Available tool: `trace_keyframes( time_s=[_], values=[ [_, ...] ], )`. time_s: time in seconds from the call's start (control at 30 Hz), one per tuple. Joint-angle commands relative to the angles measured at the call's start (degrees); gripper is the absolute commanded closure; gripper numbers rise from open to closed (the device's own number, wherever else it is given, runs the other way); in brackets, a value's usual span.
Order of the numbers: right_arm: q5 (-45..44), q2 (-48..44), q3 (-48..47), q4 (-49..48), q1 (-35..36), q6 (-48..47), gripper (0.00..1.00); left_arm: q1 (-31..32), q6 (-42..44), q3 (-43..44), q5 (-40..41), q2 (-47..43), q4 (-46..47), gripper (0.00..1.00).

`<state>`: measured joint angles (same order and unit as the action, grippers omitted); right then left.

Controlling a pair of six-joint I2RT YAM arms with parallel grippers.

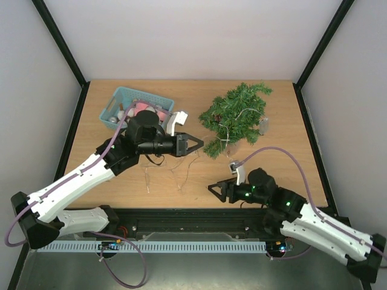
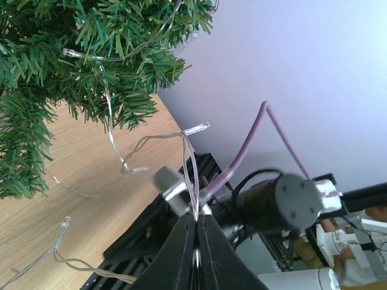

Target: Decorate the small christmas tree

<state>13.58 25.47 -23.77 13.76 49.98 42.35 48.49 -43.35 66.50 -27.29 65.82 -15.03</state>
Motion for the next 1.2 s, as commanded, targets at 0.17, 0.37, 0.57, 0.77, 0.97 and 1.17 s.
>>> trace_keyframes(
  time_s=[0.17, 0.37, 0.57, 0.77, 0.97, 1.17],
  values=[
    [-43.0, 11.1, 11.0, -32.2, 26.2, -3.6, 0.35, -2.4, -4.2, 1.1, -4.9, 0.3, 4.3, 0.98],
    [-48.5, 30.4, 11.0, -53.5, 29.0, -7.5, 0.33, -3.3, -4.9, 0.1, -4.6, -0.9, 5.2, 0.98],
    [-51.8, 44.7, 5.7, -61.3, 29.0, -6.4, 0.33, -4.0, -5.1, -0.5, -4.8, -1.6, 5.1, 0.98],
    [-49.7, 50.6, 3.3, -66.5, 29.0, -8.1, 0.34, -4.8, -5.2, -2.4, -4.7, -2.9, 5.3, 0.98],
    [-54.3, 54.8, -1.3, -62.3, 29.0, -6.9, 0.47, -5.1, -5.5, -2.7, -5.1, -4.1, 5.6, 0.98],
    [-55.3, 57.0, -3.6, -57.0, 29.0, -3.3, 0.75, -5.7, -5.5, -2.4, -5.1, -5.0, 5.1, 0.98]
  ],
)
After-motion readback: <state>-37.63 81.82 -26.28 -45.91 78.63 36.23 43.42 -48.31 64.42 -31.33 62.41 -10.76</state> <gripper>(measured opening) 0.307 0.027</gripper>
